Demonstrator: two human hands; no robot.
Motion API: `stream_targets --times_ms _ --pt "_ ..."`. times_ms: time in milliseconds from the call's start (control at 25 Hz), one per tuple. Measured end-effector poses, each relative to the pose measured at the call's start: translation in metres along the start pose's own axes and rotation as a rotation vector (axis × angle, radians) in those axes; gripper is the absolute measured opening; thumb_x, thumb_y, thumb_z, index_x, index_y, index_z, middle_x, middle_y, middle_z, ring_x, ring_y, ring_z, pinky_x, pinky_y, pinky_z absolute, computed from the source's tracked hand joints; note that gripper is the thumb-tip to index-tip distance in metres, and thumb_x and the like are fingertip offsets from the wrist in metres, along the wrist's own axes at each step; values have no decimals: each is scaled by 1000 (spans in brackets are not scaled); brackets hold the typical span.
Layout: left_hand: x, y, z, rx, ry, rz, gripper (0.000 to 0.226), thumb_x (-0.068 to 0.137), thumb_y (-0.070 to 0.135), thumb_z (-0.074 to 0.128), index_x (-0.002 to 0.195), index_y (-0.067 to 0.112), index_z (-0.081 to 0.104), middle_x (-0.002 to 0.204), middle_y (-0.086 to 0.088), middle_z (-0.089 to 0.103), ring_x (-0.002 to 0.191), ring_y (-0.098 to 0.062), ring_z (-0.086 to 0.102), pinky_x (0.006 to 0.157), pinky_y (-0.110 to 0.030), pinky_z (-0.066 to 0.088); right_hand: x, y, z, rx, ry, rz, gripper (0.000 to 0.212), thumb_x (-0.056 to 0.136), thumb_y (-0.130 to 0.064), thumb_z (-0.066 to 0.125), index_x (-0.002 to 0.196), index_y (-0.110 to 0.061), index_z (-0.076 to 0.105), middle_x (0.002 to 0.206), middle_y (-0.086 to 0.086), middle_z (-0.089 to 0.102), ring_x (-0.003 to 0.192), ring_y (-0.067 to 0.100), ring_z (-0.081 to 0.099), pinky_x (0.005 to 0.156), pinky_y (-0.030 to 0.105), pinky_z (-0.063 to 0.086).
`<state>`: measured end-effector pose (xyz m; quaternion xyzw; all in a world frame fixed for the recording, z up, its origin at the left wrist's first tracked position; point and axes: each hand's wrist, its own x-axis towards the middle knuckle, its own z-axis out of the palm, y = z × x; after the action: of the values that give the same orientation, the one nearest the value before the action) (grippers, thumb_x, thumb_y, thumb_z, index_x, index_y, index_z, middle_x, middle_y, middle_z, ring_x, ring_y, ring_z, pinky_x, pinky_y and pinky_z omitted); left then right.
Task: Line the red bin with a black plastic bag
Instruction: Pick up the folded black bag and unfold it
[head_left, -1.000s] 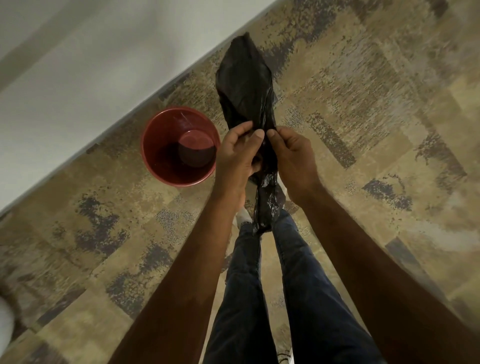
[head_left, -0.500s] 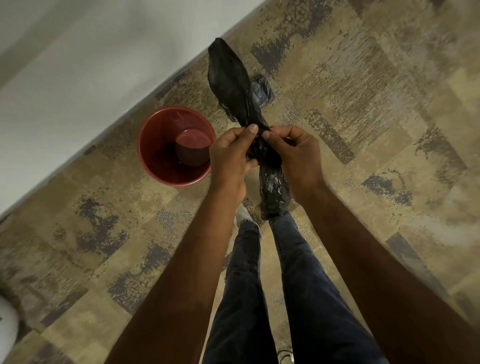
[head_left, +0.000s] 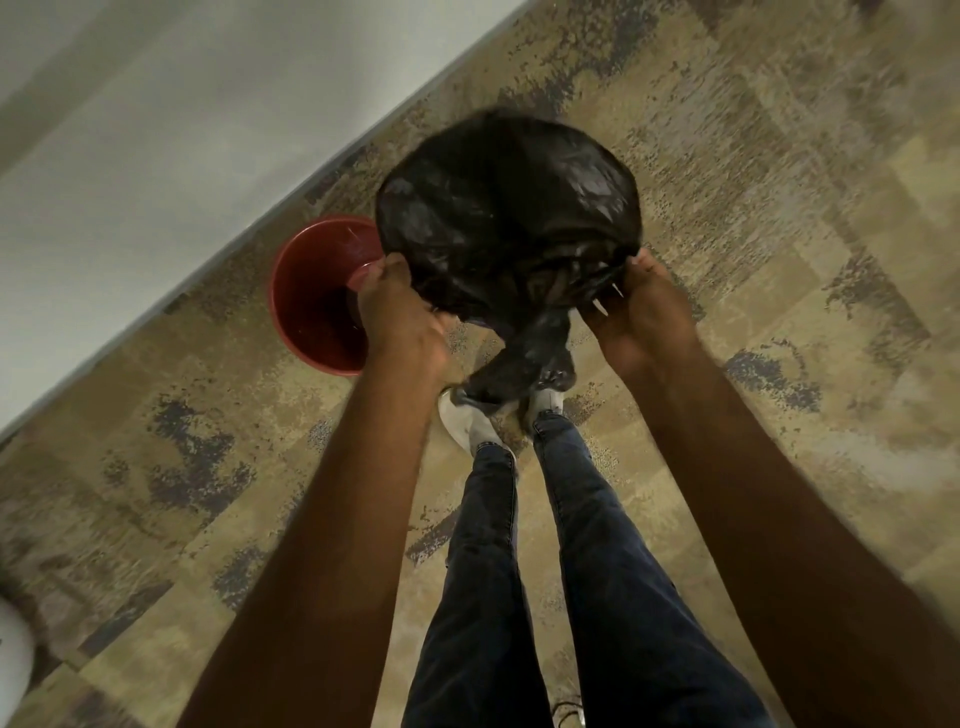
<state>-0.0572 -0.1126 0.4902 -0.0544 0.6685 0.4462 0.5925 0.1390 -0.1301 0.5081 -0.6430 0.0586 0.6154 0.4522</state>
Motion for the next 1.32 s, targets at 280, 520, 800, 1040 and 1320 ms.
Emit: stream_targets --times_ms 280,520,800,1040,1320 --pt "16 26 5 99 160 81 30 101 27 50 110 10 73 103 -9 79 96 -28 73 82 -40 60 16 -19 -8 172 233 11 39 112 -17 40 144 1 51 135 22 63 124 39 62 104 55 54" --pt "23 38 14 194 122 231 24 101 26 53 98 22 76 93 -1 79 93 -22 75 82 -39 63 5 -15 -28 -676 18 -707 81 81 -75 69 126 -12 47 108 5 56 91 10 58 78 20 50" --pt "31 45 32 235 114 391 30 100 16 53 78 23 72 64 12 74 62 -4 69 60 -22 57 28 -21 -73 -1399 -157 -945 99 61 -85 73 135 -26 45 128 4 54 106 19 63 73 38 62" --pt "40 49 50 353 135 463 36 98 13 56 67 25 70 53 15 67 50 1 60 55 -19 52 56 -27 -98 -1582 -167 -910 75 70 -79 66 120 -24 62 105 -4 45 88 13 50 64 30 54" --pt "39 44 62 628 52 552 27 98 24 66 76 34 76 71 13 77 68 -6 74 67 -29 63 86 -33 -121 -861 2 -402 26 93 10 61 100 -13 72 100 8 69 78 15 72 68 40 67"
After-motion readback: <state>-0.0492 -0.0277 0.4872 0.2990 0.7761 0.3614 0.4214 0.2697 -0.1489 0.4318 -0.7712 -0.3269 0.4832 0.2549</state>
